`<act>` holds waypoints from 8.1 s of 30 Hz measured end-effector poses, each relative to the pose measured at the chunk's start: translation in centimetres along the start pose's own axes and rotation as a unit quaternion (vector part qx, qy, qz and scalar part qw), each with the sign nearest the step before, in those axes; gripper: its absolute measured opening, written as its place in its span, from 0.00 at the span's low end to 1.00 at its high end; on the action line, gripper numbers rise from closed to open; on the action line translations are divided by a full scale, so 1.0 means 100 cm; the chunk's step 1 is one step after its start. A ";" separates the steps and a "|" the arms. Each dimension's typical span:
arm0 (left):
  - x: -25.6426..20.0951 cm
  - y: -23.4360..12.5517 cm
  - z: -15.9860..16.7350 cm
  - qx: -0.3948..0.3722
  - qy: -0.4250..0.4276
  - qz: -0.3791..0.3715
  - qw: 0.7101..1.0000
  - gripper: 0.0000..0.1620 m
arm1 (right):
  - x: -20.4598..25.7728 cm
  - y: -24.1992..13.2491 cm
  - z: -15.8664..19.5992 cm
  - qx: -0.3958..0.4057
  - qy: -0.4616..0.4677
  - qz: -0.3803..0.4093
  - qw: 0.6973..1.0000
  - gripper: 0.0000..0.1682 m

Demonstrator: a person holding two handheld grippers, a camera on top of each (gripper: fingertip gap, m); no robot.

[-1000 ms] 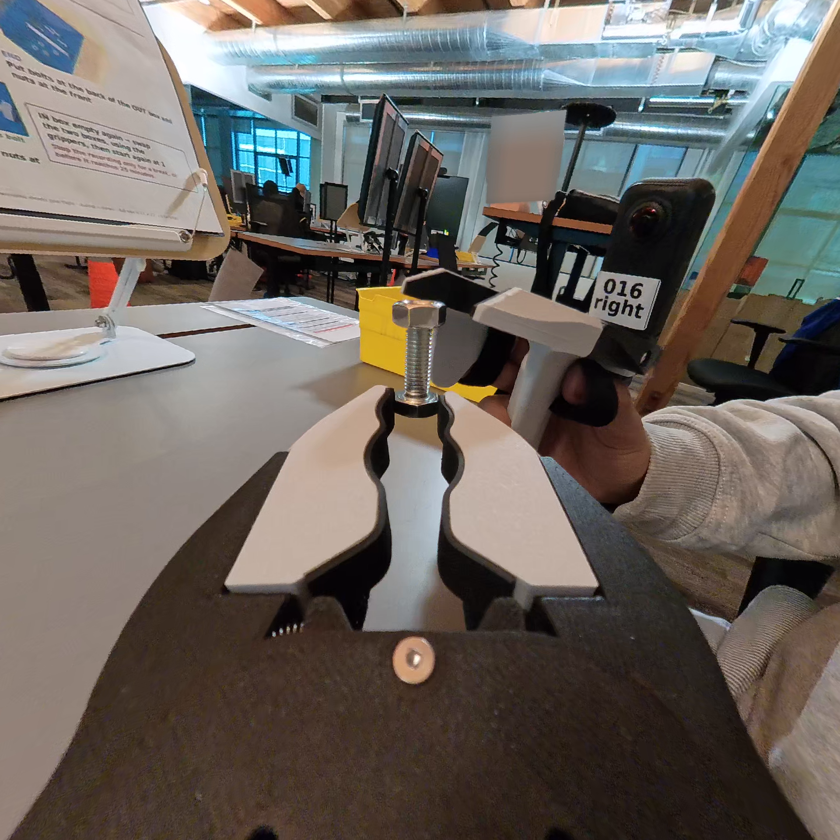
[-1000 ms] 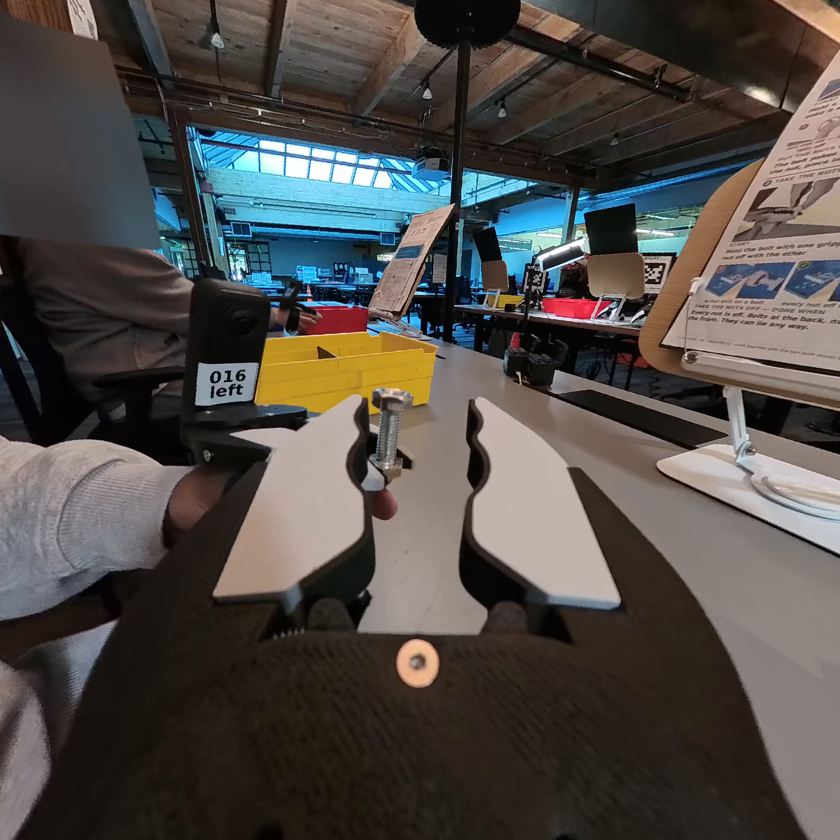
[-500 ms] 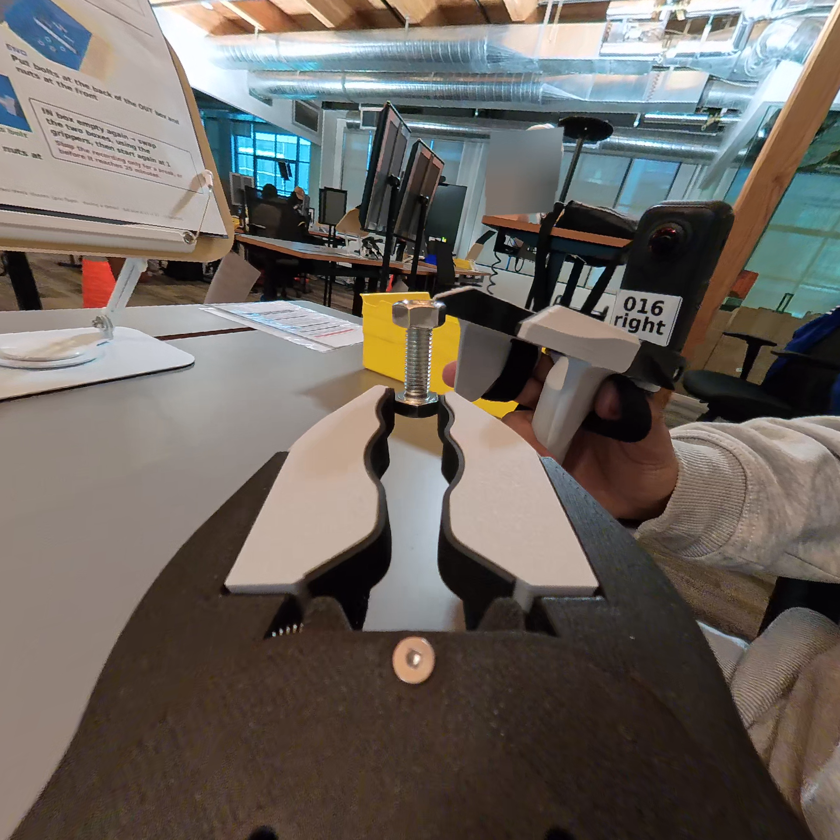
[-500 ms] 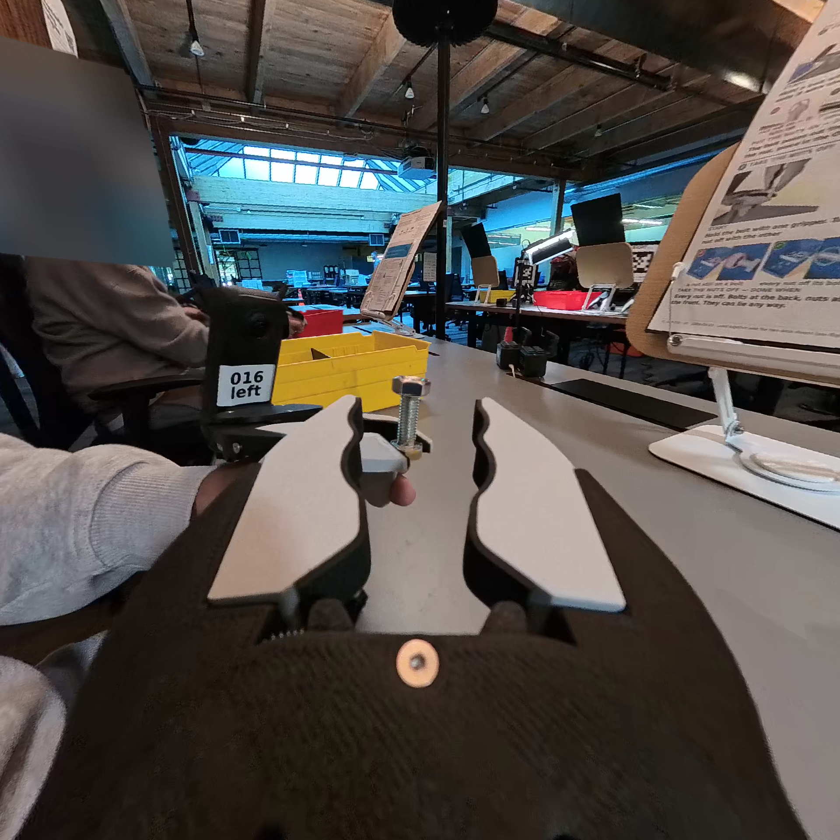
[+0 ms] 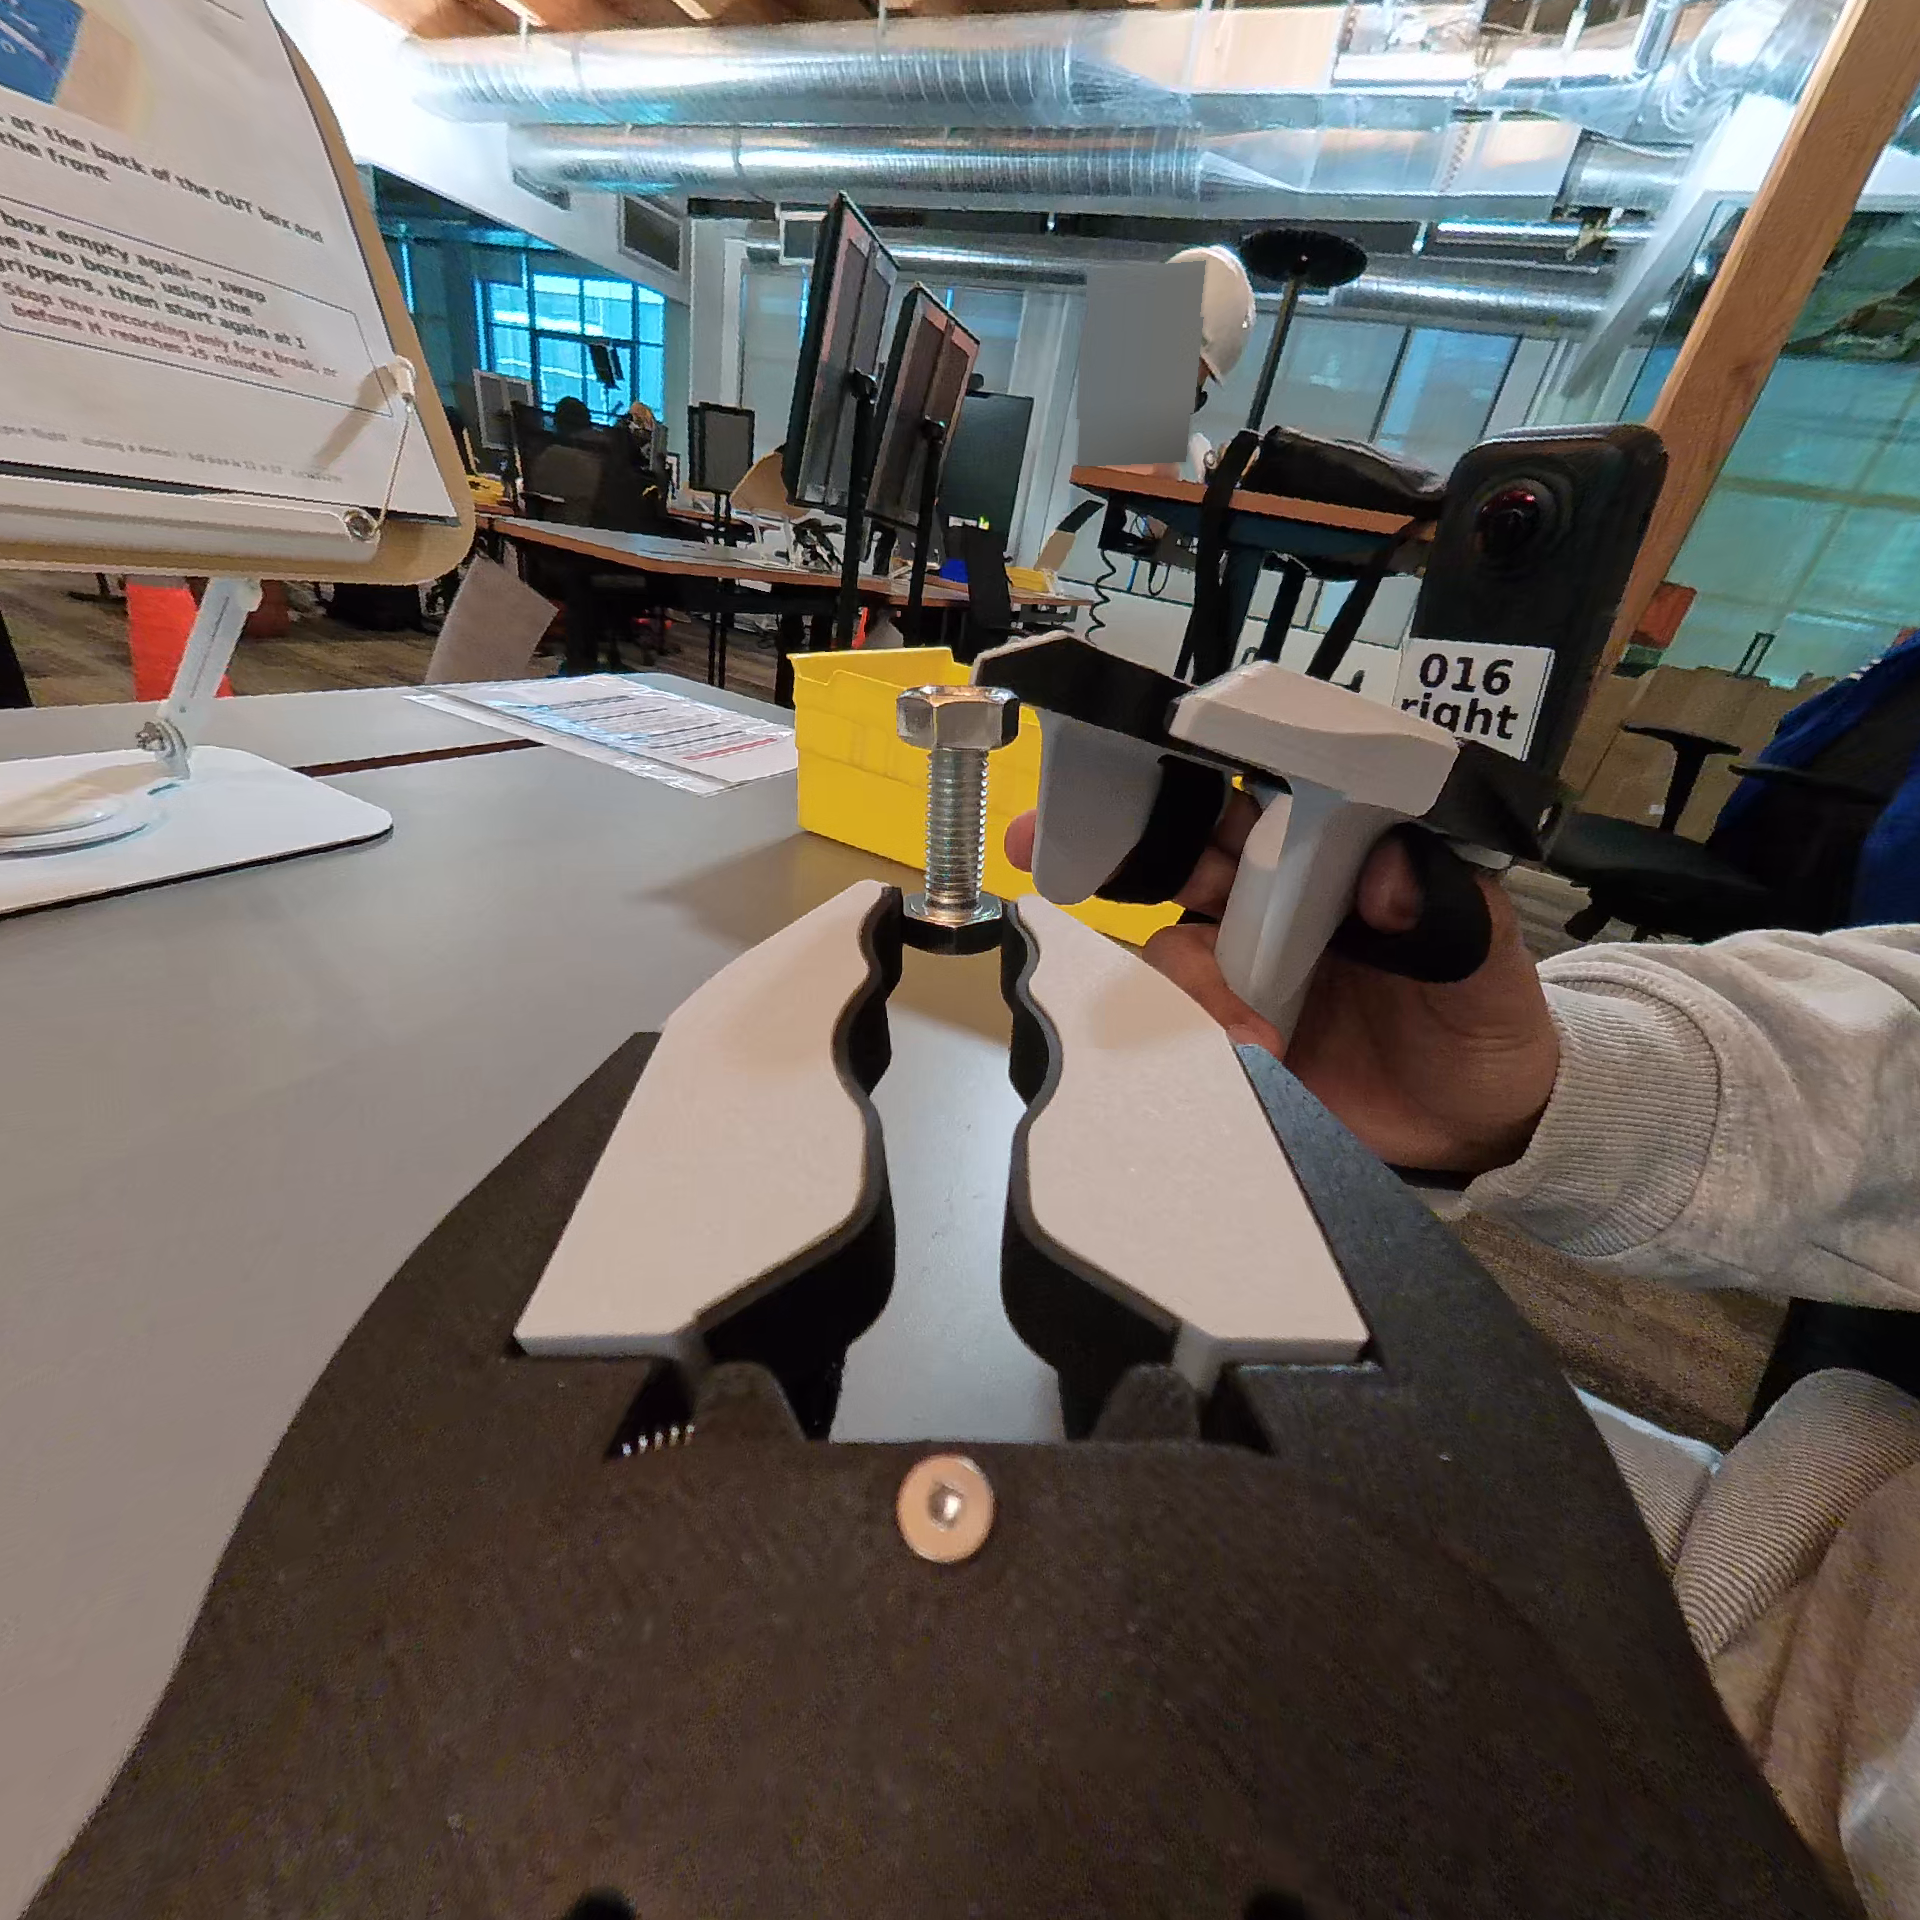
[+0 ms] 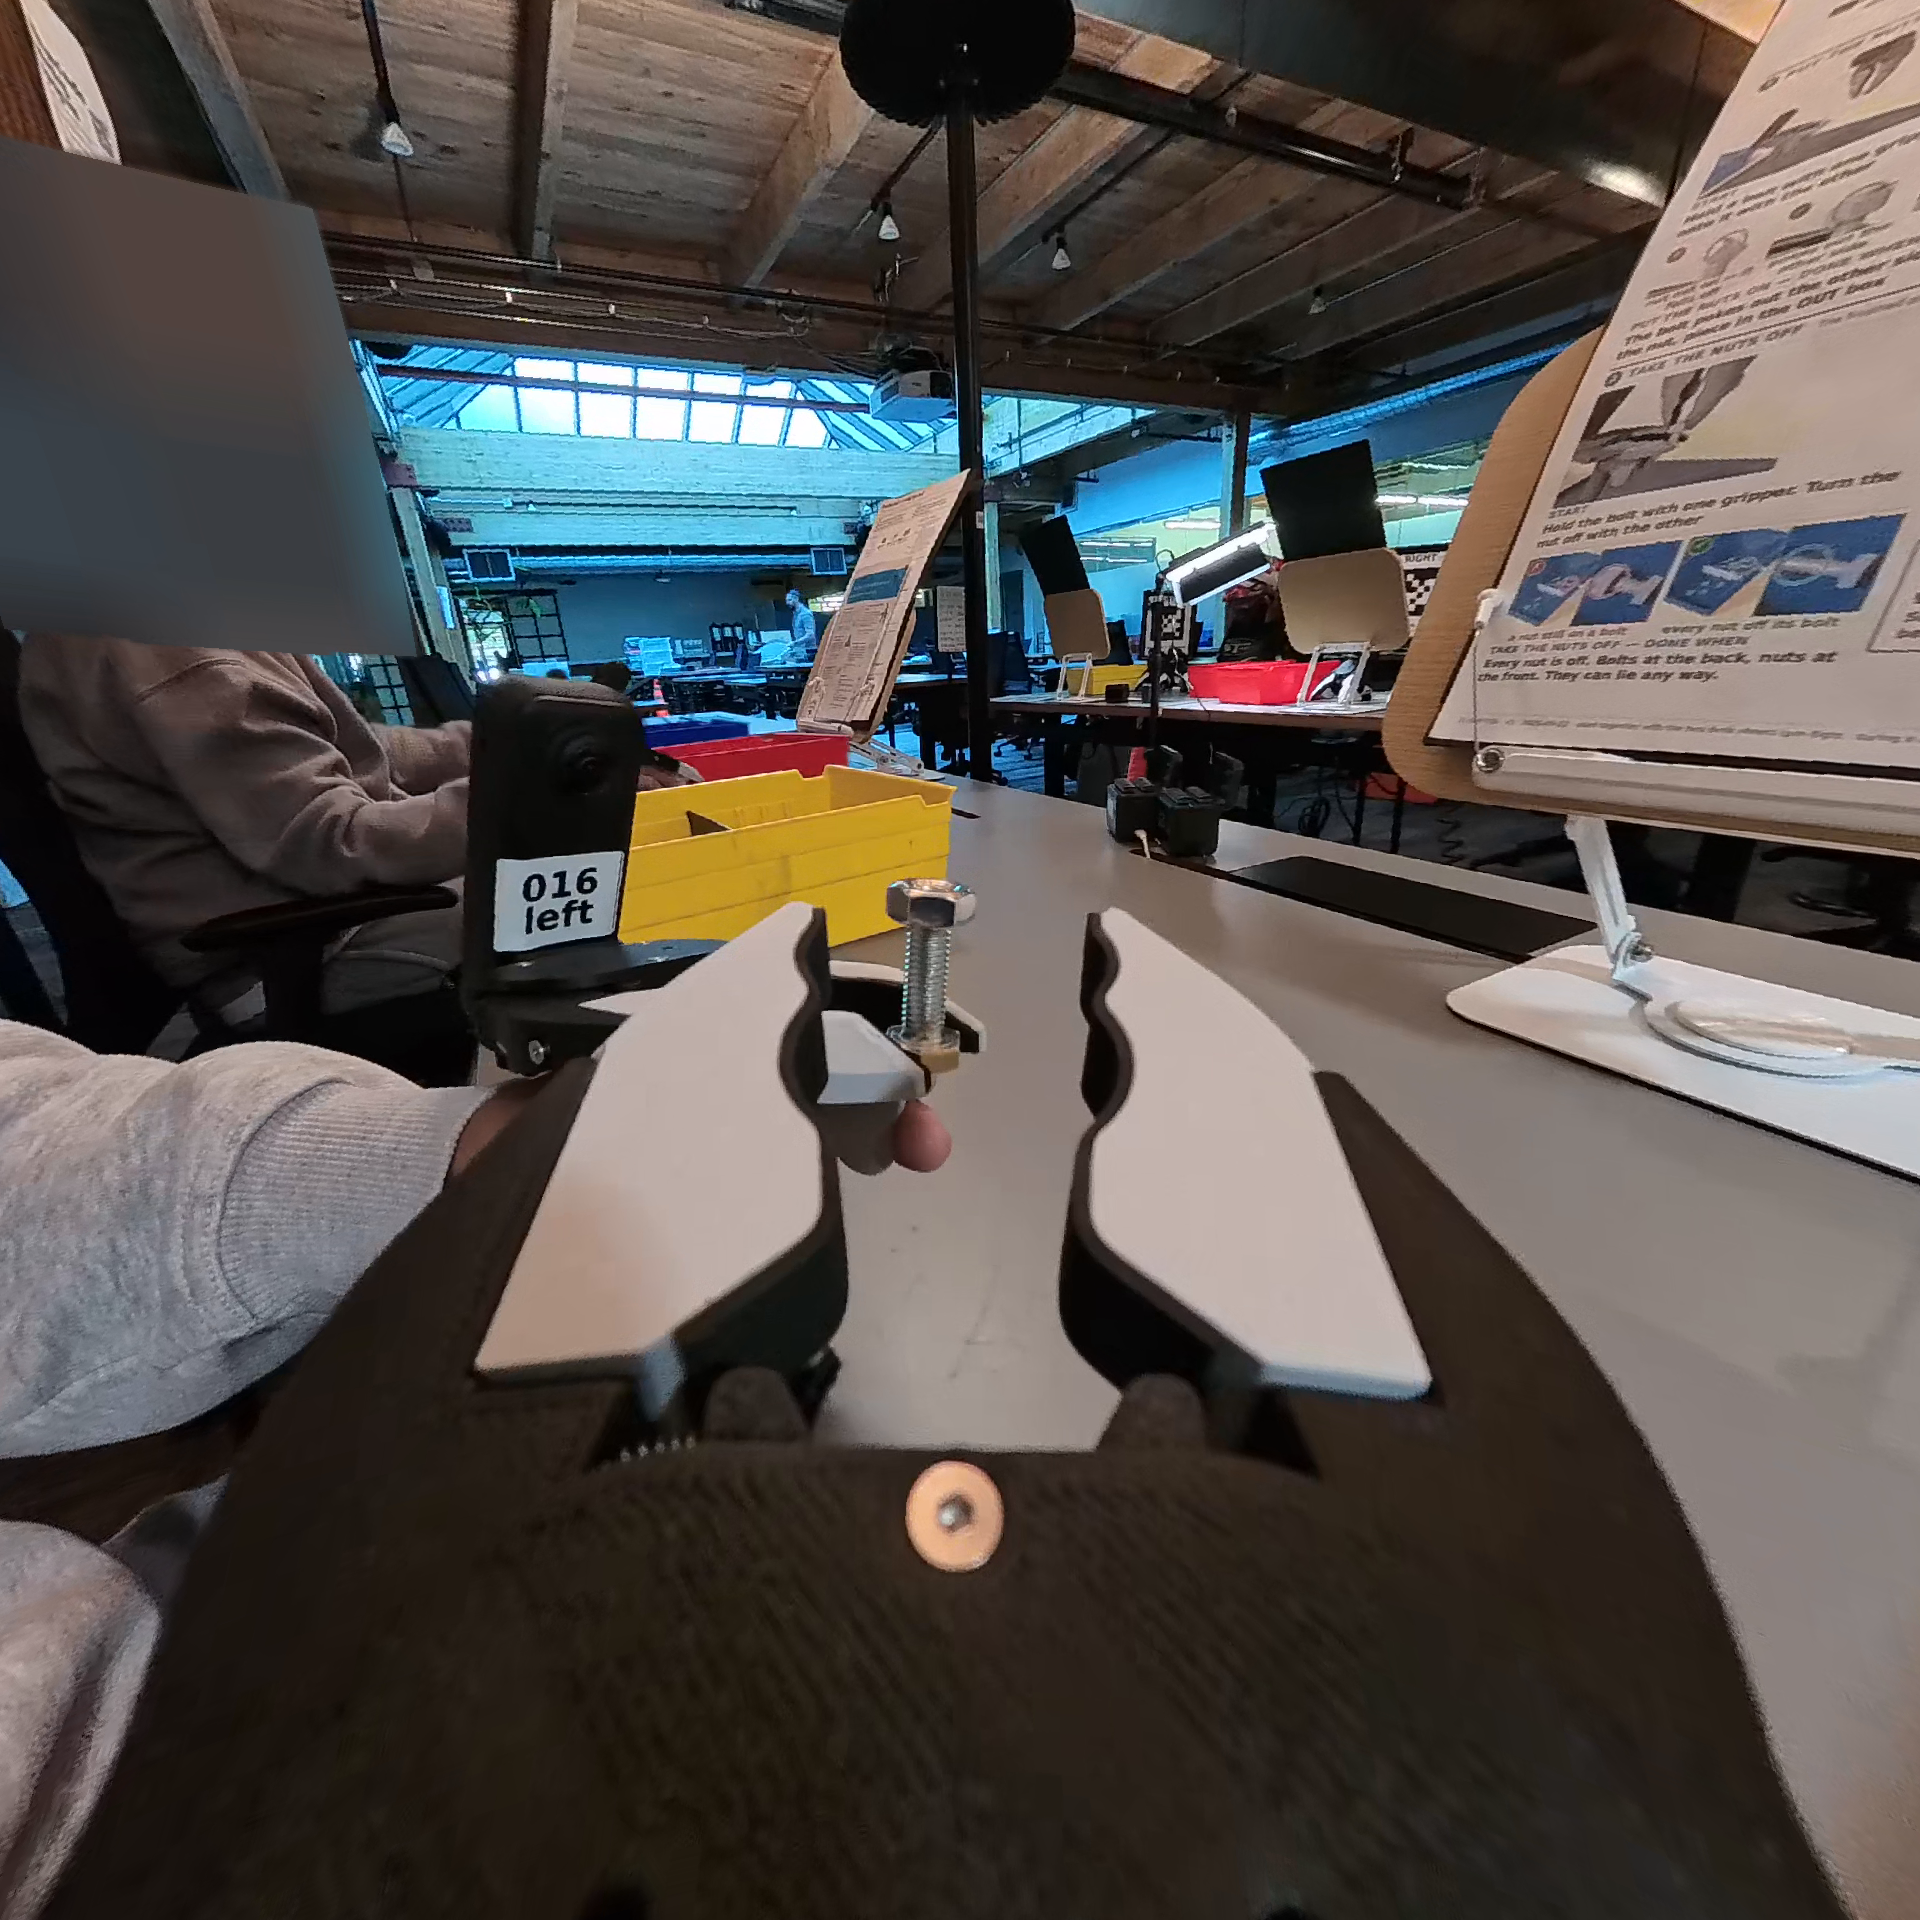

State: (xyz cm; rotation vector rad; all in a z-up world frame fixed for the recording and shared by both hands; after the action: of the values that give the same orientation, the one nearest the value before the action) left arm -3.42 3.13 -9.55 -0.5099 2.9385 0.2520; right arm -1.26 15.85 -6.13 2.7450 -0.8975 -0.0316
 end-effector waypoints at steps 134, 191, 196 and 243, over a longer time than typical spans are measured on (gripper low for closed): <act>-0.001 -0.005 0.004 0.018 -0.019 -0.004 1.000 0.12 | 0.018 0.021 0.016 0.030 0.058 -0.072 0.995 0.33; 0.000 -0.007 0.002 0.016 -0.003 -0.009 1.000 0.12 | 0.029 0.017 0.011 0.034 -0.051 -0.063 0.996 0.25; 0.000 -0.007 0.002 0.017 -0.003 -0.009 1.000 0.12 | 0.027 0.014 0.008 0.024 -0.038 -0.059 0.997 0.23; -0.127 0.005 0.027 0.018 0.015 -0.032 0.999 0.12 | 0.100 -0.097 -0.011 0.040 -0.057 -0.076 0.995 0.34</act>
State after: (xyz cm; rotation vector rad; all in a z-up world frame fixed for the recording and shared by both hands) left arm 8.50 8.14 -9.92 -0.6073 2.9433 0.1841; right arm 12.53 17.84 -6.84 2.9073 -0.7300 -0.1862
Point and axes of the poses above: each gripper's, where its closed fingertips meet, y out along the fingers, z out of its underside, x = y × z across the jaws, the point moved 7 cm from there along -y, back along the fingers, and after that the axes turned 2 degrees about -x, right-handed, at the moved point
